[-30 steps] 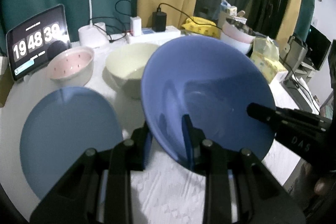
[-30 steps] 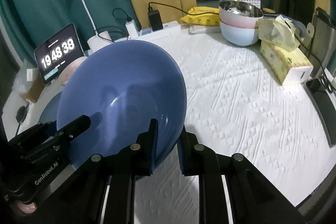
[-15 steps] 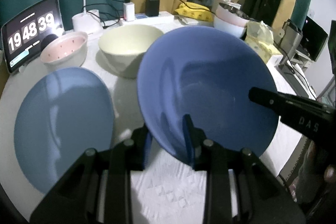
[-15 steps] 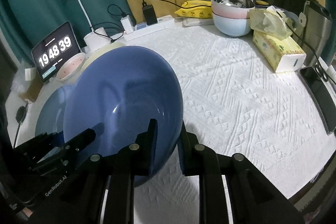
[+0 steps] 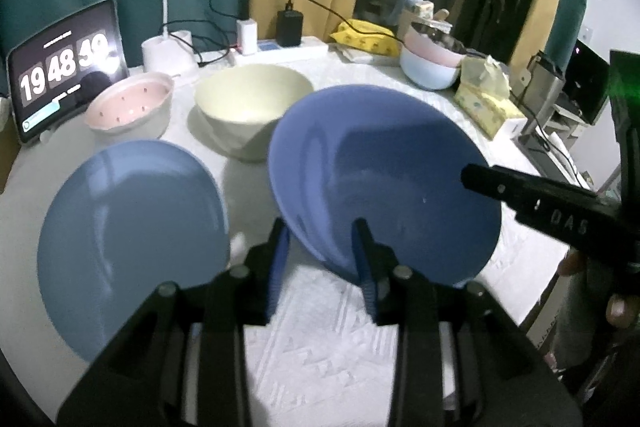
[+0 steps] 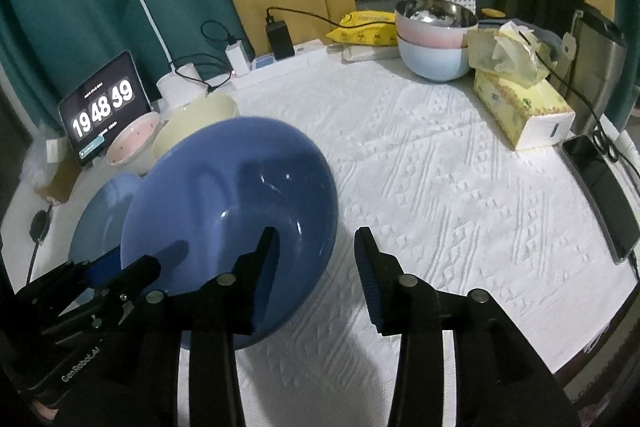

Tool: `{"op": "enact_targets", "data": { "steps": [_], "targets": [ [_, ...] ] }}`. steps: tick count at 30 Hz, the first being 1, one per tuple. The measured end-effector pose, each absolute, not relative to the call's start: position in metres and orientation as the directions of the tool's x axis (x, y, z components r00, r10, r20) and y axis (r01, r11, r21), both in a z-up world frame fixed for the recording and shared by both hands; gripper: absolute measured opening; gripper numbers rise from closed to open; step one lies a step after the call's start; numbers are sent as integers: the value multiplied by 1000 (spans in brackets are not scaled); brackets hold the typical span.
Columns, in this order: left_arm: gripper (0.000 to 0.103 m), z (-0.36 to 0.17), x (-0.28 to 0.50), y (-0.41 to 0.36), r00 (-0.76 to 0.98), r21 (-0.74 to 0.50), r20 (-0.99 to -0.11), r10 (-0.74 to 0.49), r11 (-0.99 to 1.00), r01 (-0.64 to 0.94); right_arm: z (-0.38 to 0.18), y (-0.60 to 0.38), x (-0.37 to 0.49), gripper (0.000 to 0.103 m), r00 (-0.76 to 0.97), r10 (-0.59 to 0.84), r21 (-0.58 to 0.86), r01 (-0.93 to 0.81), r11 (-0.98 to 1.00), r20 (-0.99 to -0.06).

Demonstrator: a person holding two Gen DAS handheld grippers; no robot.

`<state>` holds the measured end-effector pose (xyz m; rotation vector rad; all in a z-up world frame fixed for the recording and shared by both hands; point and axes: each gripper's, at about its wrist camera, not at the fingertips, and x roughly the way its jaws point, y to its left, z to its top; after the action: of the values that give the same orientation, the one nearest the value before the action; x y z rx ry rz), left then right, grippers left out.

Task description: Organize plates and bowls

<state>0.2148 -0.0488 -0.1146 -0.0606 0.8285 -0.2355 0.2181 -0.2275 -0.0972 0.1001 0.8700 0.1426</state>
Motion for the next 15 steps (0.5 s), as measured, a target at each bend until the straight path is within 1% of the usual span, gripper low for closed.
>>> {"op": "enact_targets", "data": {
  "steps": [8, 15],
  "targets": [
    [34, -103, 212, -41, 674, -141, -702, -227, 973, 181, -81, -225, 225, 41, 667, 156, 127, -92, 988, -729],
    [34, -92, 215, -28, 706, -151, -678, -206, 979, 140, -68, -218, 232, 41, 686, 164, 113, -119, 986, -709]
  ]
}}
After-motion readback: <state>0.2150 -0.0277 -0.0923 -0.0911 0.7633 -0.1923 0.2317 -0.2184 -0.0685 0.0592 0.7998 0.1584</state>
